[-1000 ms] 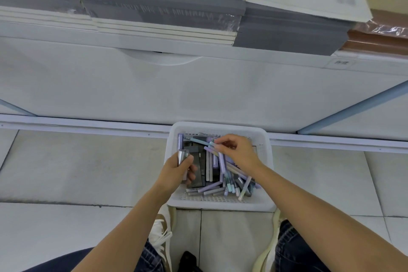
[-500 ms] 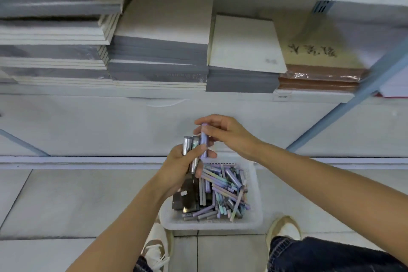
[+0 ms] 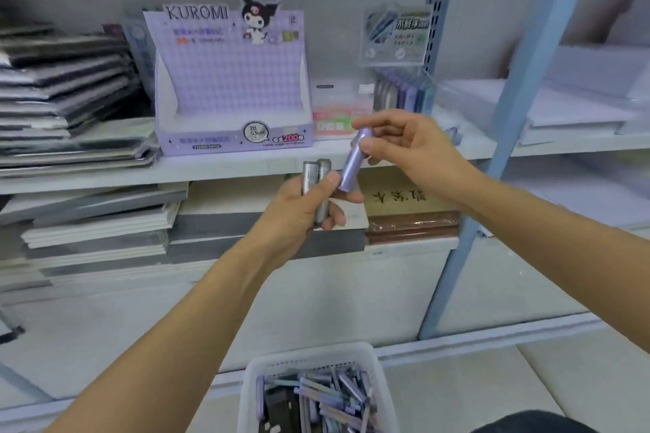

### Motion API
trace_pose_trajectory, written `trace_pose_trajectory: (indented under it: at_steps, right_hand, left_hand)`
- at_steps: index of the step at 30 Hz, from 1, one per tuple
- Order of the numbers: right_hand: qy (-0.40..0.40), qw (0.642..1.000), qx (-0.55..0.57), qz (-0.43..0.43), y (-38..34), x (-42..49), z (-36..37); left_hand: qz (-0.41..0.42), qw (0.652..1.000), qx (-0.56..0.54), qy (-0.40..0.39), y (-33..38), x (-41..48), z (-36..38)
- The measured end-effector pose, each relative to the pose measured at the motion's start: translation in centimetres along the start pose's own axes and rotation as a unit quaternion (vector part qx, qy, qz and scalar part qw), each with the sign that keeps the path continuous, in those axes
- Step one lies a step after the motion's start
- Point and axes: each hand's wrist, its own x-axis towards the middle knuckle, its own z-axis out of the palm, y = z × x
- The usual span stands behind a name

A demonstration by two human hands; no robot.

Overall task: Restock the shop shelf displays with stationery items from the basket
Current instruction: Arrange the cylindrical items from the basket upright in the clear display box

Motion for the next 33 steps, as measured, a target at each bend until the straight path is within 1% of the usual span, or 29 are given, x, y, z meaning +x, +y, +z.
trace_pose_trajectory:
  at_steps: [3,5,7,9,14,22,25,29,33]
  right_hand:
    - [0.074,0.995,-0.033,-0.055,-1.8,1.2,-3.7]
    - [0.122,0.986,-0.078,-0.08,-2.2,2.0,-6.1]
    - [0.148,0.977,-0.123,-0.09,-2.1,2.8,-8.0]
    - [0.158,0.972,-0.147,-0.089,-1.7,3.4,-9.3]
    - [0.146,0.968,-0.187,-0.084,-0.2,4.4,-9.8]
    - [0.057,0.952,-0.285,-0.096,0.1,5.0,-9.6]
    - [0.031,0.948,-0.303,-0.089,-0.1,5.3,-9.7]
    - [0.048,0.955,-0.282,-0.074,0.6,5.1,-8.8]
    - [0.088,0.949,-0.286,-0.103,1.6,4.7,-8.6]
  left_hand:
    - [0.022,1.0,-0.015,0.003,2.3,1.8,1.3]
    - [0.033,0.999,-0.022,0.0,3.2,2.8,2.1]
    - [0.041,0.999,-0.026,-0.003,3.7,3.7,2.7]
    - [0.049,0.998,-0.027,-0.005,4.1,4.5,3.2]
    - [0.047,0.999,-0.007,0.004,4.7,5.8,4.2]
    - [0.046,0.999,0.01,-0.012,5.2,7.0,4.4]
    - [0.047,0.998,0.021,-0.02,5.1,7.5,4.3]
    - [0.051,0.998,0.024,-0.028,4.9,7.8,4.2]
    - [0.049,0.998,0.023,-0.028,4.7,7.9,4.2]
